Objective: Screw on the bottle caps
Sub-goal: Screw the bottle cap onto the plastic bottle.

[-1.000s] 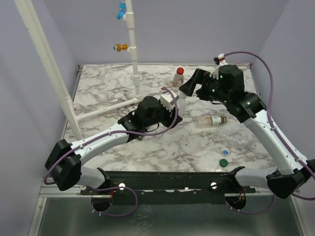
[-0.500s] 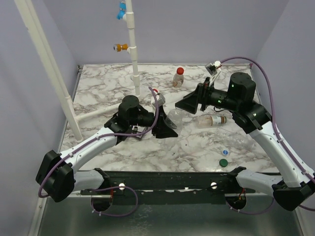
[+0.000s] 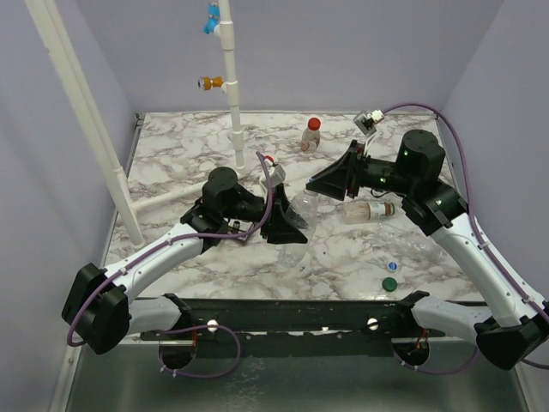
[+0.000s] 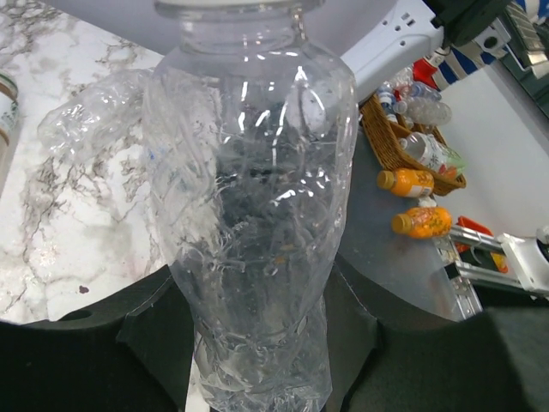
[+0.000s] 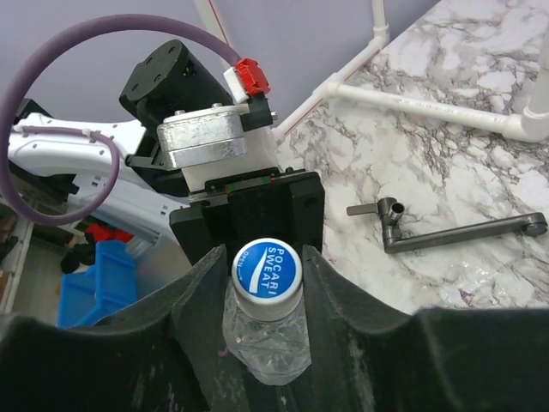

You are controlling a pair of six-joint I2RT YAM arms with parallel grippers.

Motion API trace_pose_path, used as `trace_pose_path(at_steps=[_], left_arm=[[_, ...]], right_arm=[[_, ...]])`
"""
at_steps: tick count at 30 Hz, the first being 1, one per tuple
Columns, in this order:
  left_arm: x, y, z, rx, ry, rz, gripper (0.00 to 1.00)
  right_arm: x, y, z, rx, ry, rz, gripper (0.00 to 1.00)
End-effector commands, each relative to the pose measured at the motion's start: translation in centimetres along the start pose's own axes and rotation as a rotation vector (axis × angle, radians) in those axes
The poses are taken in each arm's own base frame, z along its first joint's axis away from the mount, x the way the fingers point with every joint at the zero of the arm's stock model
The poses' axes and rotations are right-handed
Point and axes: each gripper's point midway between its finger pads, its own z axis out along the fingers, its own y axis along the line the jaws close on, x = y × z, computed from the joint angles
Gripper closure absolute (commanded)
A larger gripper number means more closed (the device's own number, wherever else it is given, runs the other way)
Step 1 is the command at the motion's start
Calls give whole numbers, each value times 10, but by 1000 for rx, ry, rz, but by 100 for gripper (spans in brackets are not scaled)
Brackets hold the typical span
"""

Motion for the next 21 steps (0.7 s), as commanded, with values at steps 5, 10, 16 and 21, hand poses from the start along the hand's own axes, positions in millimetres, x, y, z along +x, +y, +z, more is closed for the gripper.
trace_pose_path(at_steps=[5,10,16,21], left_arm=[[-3,12,-2,-63,-31,10,100],[-19,85,-18,-488,-113,45,100],[-42,141,-47,-999,-204,182,100],[-42,152,-41,-1178,-176,270,100]], right_arm=[[-1,-8,0,52,-1,37,79],[9,-48,2,260,38,129,91],[32,-108,-2,572,79,287,96],[50,-143,0,790,100,368,100]])
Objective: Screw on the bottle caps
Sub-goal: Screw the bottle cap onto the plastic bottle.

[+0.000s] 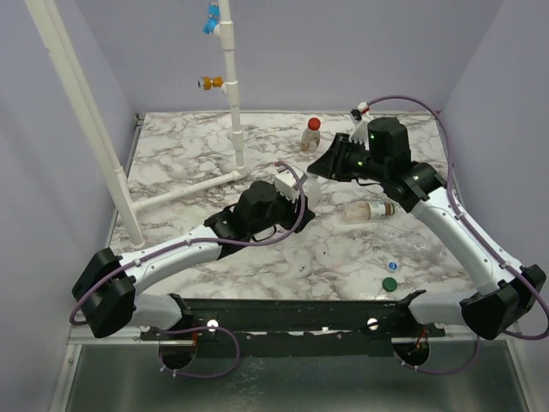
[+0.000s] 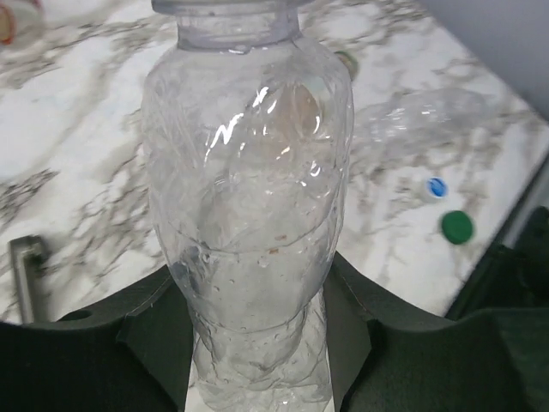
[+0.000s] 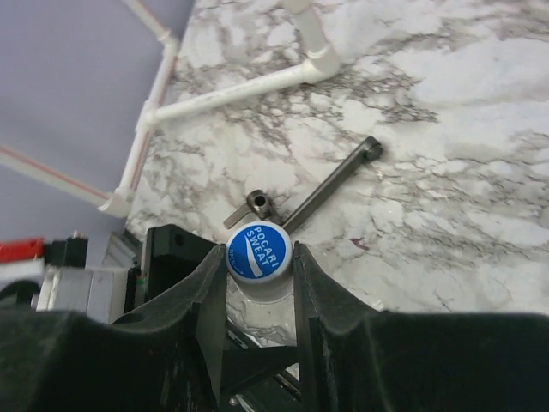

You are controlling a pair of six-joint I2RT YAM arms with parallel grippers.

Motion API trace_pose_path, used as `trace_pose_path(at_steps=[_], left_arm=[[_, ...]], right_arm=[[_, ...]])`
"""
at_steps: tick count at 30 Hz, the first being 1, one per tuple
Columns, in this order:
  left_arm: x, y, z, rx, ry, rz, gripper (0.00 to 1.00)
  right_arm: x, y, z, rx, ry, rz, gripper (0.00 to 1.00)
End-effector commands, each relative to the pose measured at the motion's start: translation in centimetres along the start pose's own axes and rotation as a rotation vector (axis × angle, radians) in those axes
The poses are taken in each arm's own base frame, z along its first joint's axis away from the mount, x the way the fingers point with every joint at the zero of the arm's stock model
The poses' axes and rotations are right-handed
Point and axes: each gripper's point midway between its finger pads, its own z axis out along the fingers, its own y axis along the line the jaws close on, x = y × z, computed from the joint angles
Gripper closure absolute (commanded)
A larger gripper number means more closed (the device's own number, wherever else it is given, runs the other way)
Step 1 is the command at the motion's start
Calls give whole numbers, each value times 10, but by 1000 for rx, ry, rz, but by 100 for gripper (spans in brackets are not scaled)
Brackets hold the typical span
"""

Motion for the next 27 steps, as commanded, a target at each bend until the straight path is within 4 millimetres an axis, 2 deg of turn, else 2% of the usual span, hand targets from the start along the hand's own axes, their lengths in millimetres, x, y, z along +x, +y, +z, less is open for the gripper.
trace_pose_path(at_steps=[1,6,7,9,13,15,18,20,24,27], left_arm=[[-42,59,2,-442,-140,127,100],[-32,64,9,-477,-115,137,100],[-30,64,11,-469,-107,145,100],[-24,62,11,-446,-85,165,100],[-12,59,9,-355,-31,138,100],[-6,57,6,-290,-6,107,100],[3,49,-2,-164,23,56,100],[6,44,-9,-69,41,14,100],[1,6,-32,243,29,-58,100],[-12,-20,-53,442,-2,-99,100]], right_arm=[[34,-49,10,326,92,131,100],[39,-52,23,344,91,167,99],[37,-51,23,340,81,170,95],[32,-48,24,322,60,173,80],[8,-41,15,274,-5,131,34],[-8,-42,6,215,-33,129,18],[-33,-37,-15,55,-94,82,10],[-37,-26,-25,-53,-96,23,6],[-23,5,-37,-281,-51,-113,7],[-11,26,-48,-437,-35,-175,10]])
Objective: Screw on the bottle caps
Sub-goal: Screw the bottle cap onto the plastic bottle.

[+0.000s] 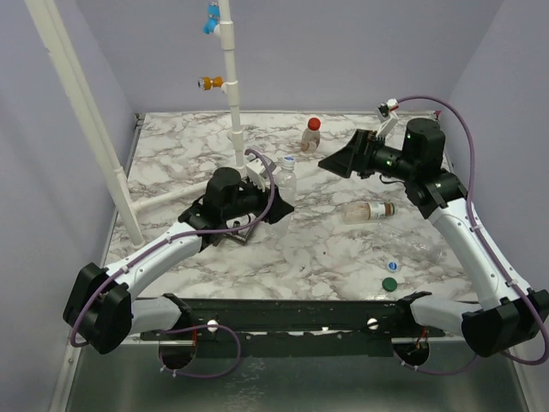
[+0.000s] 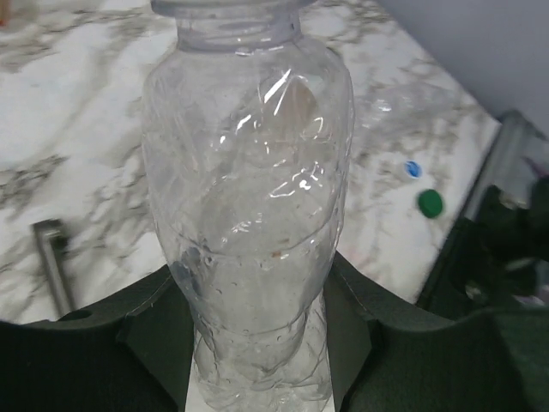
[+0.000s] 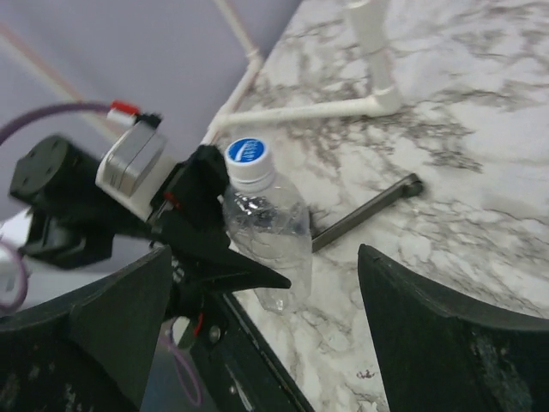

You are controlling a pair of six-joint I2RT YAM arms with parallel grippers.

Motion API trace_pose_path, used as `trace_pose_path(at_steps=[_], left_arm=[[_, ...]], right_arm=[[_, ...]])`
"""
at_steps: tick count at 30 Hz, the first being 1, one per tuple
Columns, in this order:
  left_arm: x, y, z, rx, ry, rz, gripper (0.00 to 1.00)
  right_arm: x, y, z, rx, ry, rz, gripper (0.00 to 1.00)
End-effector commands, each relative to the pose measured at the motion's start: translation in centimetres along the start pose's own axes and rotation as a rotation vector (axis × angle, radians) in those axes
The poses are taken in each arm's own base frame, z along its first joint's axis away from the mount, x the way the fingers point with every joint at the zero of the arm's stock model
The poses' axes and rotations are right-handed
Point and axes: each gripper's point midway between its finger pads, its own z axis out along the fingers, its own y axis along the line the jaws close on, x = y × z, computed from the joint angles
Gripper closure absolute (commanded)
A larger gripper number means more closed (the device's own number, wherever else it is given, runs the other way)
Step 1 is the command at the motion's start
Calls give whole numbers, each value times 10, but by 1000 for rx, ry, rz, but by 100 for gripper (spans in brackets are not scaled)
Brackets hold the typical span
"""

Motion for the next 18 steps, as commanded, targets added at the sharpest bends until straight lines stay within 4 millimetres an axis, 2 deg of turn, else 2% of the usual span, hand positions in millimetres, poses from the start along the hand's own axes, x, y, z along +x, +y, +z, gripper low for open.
trace_pose_path(at_steps=[1,4,7,14,18], left_arm=[[-14,-81,-40,517,-13,-65,100],[-21,-103,-59,670,-19,-90,100],[-23,-116,-68,765,9,-123,100],[-22,-122,-71,835,37,-175,100],[-23,-123,-70,853,39,-184,100]], right_arm=[[25,54,-16,-377,84,-153,10],[35,64,-19,-486,115,-143,17],[38,72,-21,-570,126,-144,19],[38,87,-20,-637,121,-142,26],[41,95,-12,-659,136,-134,31]])
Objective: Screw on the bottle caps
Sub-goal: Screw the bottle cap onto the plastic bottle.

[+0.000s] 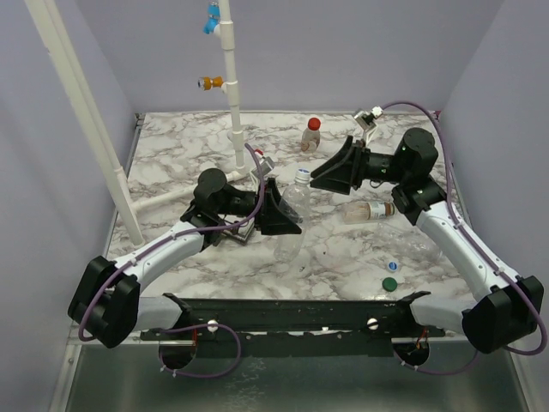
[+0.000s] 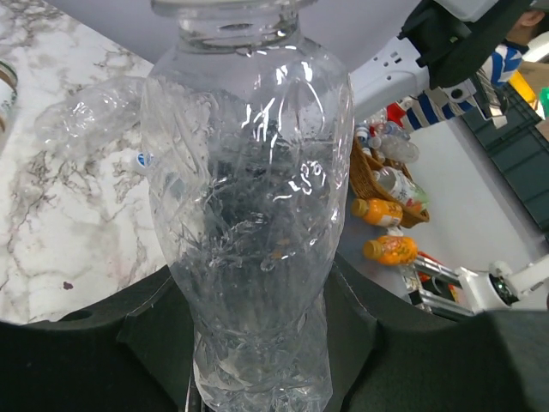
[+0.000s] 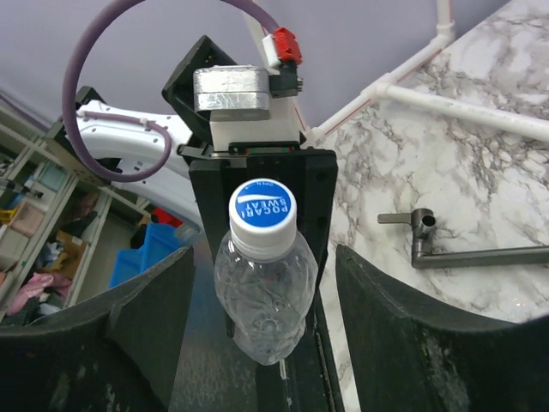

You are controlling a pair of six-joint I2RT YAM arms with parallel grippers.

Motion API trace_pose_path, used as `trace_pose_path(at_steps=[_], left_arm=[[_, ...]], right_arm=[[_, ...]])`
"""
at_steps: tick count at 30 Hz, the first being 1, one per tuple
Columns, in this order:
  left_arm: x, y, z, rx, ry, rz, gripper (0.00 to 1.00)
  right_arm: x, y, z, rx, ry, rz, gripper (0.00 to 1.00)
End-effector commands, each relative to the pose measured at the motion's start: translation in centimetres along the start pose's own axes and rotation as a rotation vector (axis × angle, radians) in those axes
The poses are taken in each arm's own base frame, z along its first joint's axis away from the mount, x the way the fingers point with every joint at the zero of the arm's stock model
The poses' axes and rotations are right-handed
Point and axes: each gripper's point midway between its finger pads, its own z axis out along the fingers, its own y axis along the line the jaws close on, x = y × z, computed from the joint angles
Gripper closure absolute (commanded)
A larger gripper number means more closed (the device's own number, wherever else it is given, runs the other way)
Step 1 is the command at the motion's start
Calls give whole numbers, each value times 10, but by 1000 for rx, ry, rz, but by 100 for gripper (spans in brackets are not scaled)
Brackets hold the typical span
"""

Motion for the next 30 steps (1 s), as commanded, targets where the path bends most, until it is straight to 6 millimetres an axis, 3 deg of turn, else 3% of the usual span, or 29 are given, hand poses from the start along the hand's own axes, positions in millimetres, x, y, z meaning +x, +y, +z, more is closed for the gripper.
trace_pose_path(at_steps=[1,13,17,27,30], left_arm=[[2,-13,-1,82,22,-2,100],[8,-11,1,94,34,-31,100],[8,-9,2,91,31,-30,100],[12,0,2,62,19,-53,100],[12,30,2,-78,-22,-53,100]], right_arm=[[-1,13,12,-82,18,-18,33],[-11,17,21,-97,-42,4,37],[-10,21,25,-99,-33,6,43],[-13,11,26,4,-49,37,77],[-14,-9,26,150,-58,64,91]])
